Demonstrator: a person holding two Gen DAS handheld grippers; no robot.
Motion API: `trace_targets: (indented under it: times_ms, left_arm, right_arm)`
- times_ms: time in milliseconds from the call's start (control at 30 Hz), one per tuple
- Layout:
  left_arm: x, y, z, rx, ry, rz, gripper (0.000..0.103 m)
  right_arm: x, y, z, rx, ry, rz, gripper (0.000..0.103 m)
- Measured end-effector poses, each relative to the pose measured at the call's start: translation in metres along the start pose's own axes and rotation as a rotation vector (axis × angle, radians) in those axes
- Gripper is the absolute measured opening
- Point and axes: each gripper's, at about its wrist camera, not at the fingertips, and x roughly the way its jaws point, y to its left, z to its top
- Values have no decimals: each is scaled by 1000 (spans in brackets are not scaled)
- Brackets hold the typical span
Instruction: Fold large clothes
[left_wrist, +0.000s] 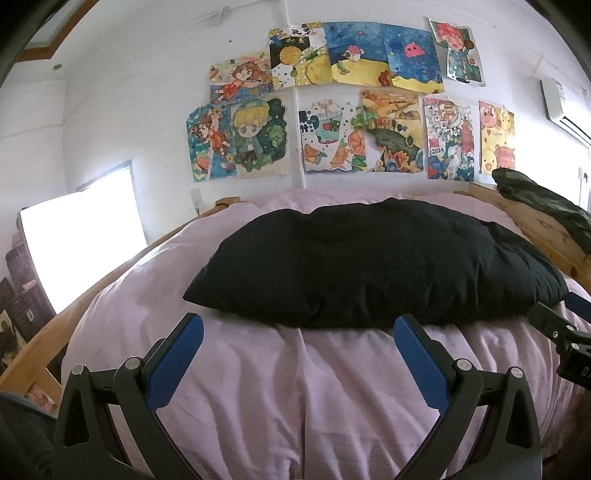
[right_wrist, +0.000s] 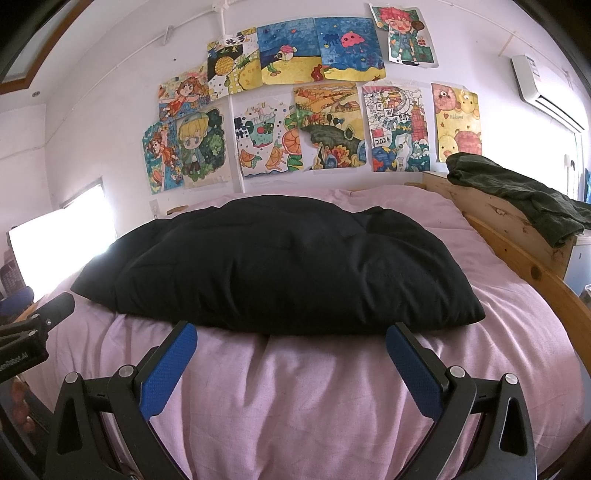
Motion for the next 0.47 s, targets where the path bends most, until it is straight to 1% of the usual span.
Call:
trace_targets:
  times_ms: [467]
  left_arm:
    - [4,4,5,4,21,-6,101]
  right_arm:
    - [0,0,0,1,0,-2,103]
